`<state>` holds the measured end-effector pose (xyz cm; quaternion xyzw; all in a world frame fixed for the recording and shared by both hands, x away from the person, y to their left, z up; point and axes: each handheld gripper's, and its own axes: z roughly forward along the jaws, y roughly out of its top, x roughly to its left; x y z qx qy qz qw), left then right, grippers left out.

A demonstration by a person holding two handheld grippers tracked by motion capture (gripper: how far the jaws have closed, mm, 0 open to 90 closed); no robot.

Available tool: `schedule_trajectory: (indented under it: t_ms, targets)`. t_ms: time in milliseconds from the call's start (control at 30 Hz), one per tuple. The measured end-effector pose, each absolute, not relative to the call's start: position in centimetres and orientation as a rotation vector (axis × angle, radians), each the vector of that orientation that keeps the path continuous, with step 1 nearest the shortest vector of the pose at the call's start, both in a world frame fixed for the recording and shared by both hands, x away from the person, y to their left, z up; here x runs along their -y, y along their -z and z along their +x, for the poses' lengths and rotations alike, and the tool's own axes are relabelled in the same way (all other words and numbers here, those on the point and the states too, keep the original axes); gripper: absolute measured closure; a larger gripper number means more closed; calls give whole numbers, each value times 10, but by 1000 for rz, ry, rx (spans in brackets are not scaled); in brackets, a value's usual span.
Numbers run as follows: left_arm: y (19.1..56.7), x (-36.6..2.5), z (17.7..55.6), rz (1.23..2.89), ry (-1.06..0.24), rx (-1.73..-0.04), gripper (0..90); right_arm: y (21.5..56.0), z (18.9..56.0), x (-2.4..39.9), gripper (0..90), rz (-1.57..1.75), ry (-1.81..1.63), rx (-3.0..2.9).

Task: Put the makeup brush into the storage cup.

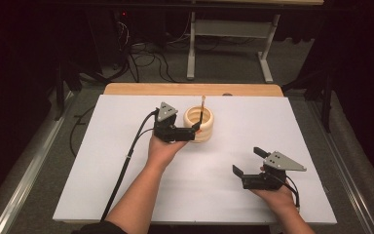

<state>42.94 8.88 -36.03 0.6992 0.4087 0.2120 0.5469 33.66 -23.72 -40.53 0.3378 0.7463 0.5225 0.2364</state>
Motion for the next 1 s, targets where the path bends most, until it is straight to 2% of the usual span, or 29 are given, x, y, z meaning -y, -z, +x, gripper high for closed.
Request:
schedule_trajectory:
  t_ms: [1000]
  targets:
    - [371,-118,397,1677,-478,-963,4,405,336,237,11,923,-1422,-2034]
